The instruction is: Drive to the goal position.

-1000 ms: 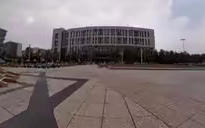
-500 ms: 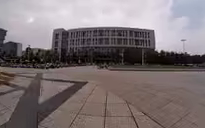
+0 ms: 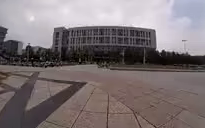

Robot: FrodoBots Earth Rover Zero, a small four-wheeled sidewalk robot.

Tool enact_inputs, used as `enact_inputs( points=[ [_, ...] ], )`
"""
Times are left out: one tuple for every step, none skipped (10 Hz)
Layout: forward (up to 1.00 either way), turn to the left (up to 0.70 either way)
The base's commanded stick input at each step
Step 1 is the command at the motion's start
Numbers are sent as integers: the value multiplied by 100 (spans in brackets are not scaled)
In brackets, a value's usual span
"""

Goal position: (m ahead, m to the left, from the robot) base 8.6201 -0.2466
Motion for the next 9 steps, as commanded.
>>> enact_inputs(
  points=[
    [70, 0],
    [70, 0],
    [70, 2],
    [70, 12],
    [70, 14],
    [70, 14],
    [70, 14],
    [70, 14],
    [70, 14]
  ],
)
